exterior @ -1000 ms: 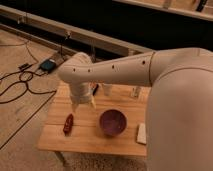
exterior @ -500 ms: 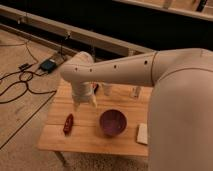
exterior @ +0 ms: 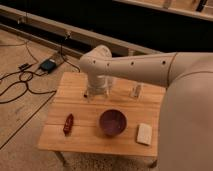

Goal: Knock the bottle over

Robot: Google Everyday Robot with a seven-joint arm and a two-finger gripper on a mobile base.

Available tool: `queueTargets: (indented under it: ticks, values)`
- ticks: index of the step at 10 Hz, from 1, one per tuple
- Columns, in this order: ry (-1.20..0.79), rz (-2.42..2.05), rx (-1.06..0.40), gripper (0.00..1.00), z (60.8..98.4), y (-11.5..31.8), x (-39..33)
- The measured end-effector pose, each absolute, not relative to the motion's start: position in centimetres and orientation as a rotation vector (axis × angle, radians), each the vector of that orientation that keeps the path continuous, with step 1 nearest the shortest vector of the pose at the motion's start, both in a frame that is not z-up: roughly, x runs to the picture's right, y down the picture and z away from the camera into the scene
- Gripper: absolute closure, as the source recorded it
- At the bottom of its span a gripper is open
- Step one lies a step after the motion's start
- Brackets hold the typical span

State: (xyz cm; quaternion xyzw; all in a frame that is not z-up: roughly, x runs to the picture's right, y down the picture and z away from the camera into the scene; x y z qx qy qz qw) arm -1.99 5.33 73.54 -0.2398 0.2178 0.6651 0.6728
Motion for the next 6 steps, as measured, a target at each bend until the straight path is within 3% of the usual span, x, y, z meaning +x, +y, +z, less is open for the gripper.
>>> queueTargets:
  ticks: [6]
  values:
    - [0.512,1.545,-0.482,0.35,77.2,0.8,5.6]
